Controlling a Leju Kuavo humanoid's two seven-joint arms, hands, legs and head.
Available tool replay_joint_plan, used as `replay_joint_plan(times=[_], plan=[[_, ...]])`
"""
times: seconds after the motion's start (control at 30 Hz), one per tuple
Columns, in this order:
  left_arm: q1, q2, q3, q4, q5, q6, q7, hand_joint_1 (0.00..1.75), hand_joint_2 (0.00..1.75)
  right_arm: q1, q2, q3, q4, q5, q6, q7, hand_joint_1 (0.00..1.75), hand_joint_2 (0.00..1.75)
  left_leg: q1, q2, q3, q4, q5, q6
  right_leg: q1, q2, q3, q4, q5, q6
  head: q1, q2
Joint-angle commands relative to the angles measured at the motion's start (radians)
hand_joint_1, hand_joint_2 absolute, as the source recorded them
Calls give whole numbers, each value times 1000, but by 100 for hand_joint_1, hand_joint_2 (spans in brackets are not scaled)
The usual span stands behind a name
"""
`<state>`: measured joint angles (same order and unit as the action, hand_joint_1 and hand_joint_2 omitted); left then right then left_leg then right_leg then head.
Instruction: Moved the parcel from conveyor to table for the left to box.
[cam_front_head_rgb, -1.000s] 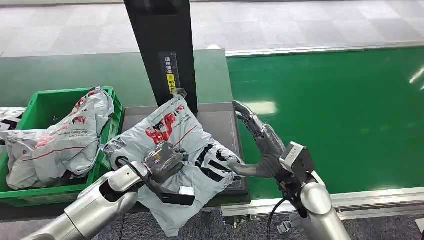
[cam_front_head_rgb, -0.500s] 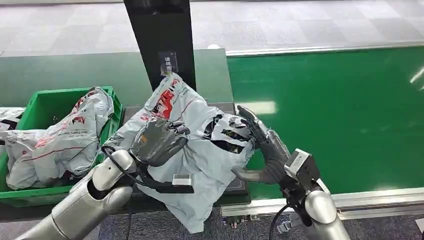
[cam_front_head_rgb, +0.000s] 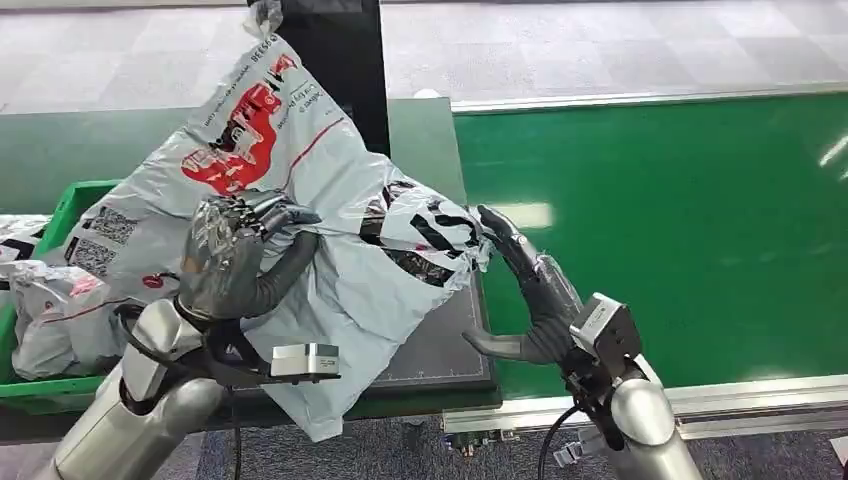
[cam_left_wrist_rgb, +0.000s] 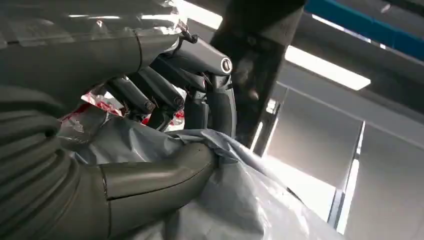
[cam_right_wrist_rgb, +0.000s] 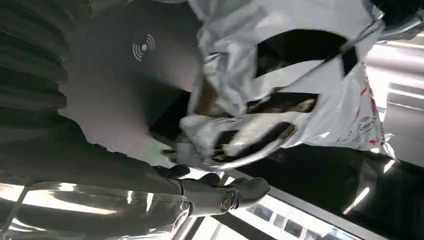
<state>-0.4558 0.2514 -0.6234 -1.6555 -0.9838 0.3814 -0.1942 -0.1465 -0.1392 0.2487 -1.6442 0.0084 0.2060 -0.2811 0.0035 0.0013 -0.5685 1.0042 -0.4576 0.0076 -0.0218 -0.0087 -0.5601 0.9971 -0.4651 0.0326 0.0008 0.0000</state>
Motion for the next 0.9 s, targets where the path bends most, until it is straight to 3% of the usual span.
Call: replay_joint_plan(times=[0.03, 0.27, 0.63, 0.9], plan=[[-27, -16, 137, -37, -11, 23, 22, 175, 175, 31, -8, -27, -9, -12, -14, -3, 0, 175, 1, -1, 0, 0, 0, -1, 1, 0, 0, -1, 0, -2, 0, 0], [-102, 27, 251, 68, 81, 12, 28, 175, 175, 62, -1, -37, -42, -14, -31, -6, 0, 175, 1, -1, 0, 0, 1, -1, 2, 0, 0, 0, 0, -3, 0, 0], [-68, 60, 415, 210, 73, 26, 51, 175, 175, 163, 1, -43, -124, 8, -41, -11, 0, 175, 1, 0, 3, -2, 0, -1, 1, 1, 2, -2, 0, -3, 0, 0], [-181, 82, 488, 412, 71, 4, 88, 175, 175, 106, 5, -33, -77, 8, -32, -2, 0, 175, 2, 0, 0, -1, 2, -1, 2, 1, 0, -1, 1, -3, 0, 0]])
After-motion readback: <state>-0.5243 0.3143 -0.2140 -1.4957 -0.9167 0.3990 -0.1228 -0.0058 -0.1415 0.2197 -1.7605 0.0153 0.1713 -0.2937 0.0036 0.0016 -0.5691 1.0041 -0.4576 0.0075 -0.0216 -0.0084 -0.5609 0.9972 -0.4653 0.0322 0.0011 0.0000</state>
